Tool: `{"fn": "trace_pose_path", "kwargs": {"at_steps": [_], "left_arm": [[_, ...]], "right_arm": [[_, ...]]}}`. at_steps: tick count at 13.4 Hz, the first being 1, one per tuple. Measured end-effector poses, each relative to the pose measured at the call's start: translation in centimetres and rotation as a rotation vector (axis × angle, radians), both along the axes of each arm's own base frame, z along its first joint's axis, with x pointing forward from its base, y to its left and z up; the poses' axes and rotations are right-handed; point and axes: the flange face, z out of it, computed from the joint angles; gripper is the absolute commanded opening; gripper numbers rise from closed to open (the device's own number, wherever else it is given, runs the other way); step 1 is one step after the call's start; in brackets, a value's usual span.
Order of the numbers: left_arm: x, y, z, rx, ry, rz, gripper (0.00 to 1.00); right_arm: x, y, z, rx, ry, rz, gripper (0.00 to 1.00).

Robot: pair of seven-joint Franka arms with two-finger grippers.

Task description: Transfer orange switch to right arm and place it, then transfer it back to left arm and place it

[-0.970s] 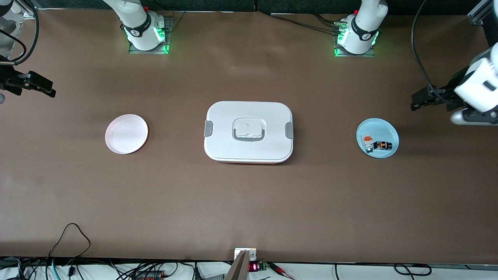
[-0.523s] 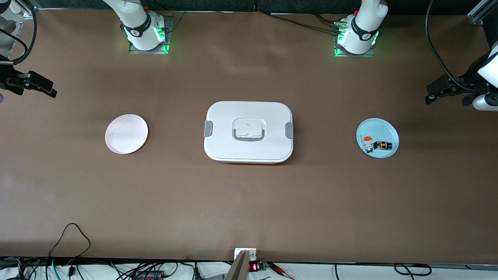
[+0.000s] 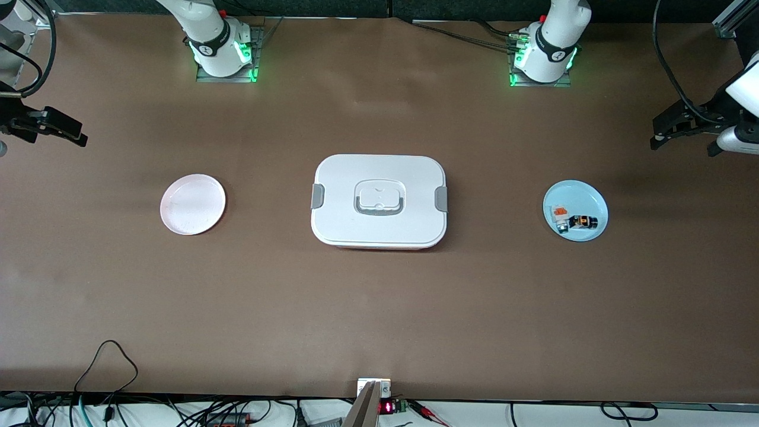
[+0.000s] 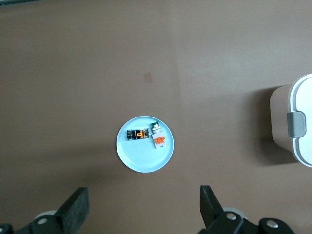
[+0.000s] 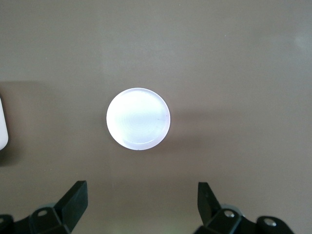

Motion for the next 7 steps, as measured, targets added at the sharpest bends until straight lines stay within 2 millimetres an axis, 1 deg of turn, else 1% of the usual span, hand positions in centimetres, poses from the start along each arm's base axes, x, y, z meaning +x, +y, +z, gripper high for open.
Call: {"fn": "trace_pose_path", "kwargs": {"at_steps": [5, 7], "left_arm": [[0.01, 0.17, -0.12, -0.001, 0.001, 0.028, 1.0], [0.02, 0.69, -0.24, -0.001, 0.004, 0.043, 1.0]], "right_arm": [[0.0, 0.0, 0.0, 0.0, 0.0, 0.0, 1.0], [0.0, 0.0, 0.01, 0.0, 0.0, 0.0, 1.0]]}}
